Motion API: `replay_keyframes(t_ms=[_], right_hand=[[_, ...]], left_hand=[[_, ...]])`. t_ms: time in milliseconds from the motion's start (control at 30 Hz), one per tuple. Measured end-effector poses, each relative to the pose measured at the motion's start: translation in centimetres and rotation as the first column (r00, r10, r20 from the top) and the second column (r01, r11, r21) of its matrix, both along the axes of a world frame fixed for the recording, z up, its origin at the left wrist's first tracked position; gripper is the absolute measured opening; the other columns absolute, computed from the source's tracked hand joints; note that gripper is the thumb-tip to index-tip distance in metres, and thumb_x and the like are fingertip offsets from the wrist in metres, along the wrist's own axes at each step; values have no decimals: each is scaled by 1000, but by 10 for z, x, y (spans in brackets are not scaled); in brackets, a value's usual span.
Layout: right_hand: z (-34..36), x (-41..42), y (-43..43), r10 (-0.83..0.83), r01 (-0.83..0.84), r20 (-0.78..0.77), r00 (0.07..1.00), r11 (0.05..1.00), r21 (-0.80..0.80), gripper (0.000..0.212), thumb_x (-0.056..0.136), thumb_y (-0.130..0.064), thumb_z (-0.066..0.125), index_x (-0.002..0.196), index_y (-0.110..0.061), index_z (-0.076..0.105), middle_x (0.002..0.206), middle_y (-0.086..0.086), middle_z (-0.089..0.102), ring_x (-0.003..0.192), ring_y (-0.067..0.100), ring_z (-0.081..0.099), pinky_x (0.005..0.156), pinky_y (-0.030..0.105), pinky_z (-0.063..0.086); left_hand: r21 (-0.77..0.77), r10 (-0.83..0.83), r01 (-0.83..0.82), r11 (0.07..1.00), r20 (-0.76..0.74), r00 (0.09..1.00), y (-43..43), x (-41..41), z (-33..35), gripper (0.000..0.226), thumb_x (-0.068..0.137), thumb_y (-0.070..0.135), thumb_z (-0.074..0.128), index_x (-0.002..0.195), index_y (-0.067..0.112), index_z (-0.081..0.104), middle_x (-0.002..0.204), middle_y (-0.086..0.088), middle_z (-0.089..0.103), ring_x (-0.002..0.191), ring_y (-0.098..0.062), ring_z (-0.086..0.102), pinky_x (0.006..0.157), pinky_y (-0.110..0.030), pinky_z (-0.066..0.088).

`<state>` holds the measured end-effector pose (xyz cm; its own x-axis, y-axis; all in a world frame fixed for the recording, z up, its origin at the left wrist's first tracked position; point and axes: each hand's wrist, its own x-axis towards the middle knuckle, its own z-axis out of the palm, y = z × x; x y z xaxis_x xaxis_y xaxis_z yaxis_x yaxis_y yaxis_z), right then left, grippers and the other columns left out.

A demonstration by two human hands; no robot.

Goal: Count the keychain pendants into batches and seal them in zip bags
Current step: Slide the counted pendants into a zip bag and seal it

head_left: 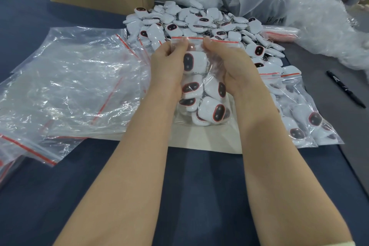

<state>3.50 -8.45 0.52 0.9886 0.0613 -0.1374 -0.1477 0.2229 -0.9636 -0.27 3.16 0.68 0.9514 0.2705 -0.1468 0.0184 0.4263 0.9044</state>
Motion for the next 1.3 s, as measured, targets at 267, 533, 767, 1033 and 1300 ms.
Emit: replay_keyframes(t_ms=[267, 533, 767, 1033, 1300], right_hand=[[3, -3, 3, 2, -1, 5, 1000, 999, -32, 11, 78, -10, 76, 85, -2, 72, 97, 18, 67, 94, 29, 43, 104, 52, 37], [3, -3, 0, 3, -3, -21, 1000, 1000, -13, 9, 78, -11, 75, 70, -7, 74, 90, 13, 64, 93, 28, 41, 97, 41, 37], [4, -4, 4, 28, -28, -6, 1000, 999, -24, 16, 80, -10, 73, 64, -11, 73, 79, 9, 63, 92, 28, 43, 95, 44, 41], [4, -6, 8, 20, -19, 75, 997, 1000, -9, 8, 83, -4, 69, 78, 1, 72, 94, 28, 60, 89, 35, 51, 96, 48, 44], [7, -14, 16, -13, 16, 41, 999, 998, -67, 11, 82, -6, 71, 86, 4, 70, 79, 16, 71, 73, 27, 67, 81, 41, 57]], left_hand=[[174, 86, -86, 981, 5, 996, 0, 5, -5, 23, 95, 30, 54, 85, 14, 67, 103, -19, 68, 83, -25, 65, 48, -21, 52], [34, -70, 70, 997, 15, 997, 3, 2, -2, 14, 87, 18, 67, 77, 9, 69, 91, -19, 71, 83, -30, 68, 82, -50, 56], [11, -4, 4, 1000, 16, 1000, 2, 2, -2, 25, 85, 15, 69, 60, 18, 67, 92, -20, 71, 97, -39, 65, 85, -55, 53], [9, -111, 111, 994, -23, 994, 4, -4, 3, 33, 84, 19, 71, 107, -4, 65, 103, -21, 69, 98, -35, 67, 87, -51, 54], [77, 20, -19, 997, -12, 1000, 0, -1, 0, 23, 82, 13, 70, 96, -4, 63, 90, -27, 64, 80, -34, 63, 88, -58, 50]])
